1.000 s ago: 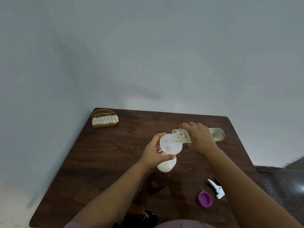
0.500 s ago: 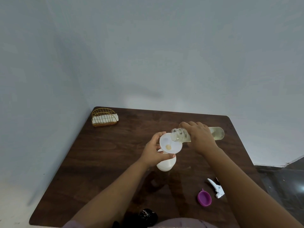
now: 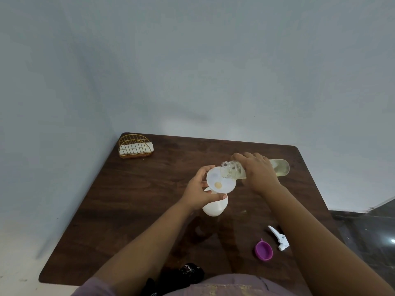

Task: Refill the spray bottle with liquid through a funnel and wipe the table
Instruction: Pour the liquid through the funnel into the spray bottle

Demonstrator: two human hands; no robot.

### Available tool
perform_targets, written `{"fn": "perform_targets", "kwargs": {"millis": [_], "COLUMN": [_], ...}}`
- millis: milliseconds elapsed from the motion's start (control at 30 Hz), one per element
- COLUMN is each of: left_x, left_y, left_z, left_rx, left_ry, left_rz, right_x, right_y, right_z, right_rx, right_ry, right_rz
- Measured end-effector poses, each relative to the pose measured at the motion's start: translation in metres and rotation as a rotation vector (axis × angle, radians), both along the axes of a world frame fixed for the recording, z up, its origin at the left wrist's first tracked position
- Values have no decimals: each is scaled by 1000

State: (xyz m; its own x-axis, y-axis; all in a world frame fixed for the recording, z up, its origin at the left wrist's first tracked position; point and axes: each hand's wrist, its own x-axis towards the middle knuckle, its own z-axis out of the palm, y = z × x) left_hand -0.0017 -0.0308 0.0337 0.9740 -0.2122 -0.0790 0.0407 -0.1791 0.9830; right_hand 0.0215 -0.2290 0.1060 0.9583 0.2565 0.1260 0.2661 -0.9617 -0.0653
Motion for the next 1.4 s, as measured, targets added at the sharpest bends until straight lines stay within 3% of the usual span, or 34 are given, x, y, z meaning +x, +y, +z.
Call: {"fn": "perform_targets", "kwargs": {"millis": [1400], "left_x": [-2], "left_y": [1], "left_z": [3], "left_rx": [-6], "left_ry": [2], "left_rz": [-11], "right_x": [-1], "right_y": [-1], "right_z": [3], "right_rx": [-8], "right_ry": [-16], "right_rz": [-2]}}
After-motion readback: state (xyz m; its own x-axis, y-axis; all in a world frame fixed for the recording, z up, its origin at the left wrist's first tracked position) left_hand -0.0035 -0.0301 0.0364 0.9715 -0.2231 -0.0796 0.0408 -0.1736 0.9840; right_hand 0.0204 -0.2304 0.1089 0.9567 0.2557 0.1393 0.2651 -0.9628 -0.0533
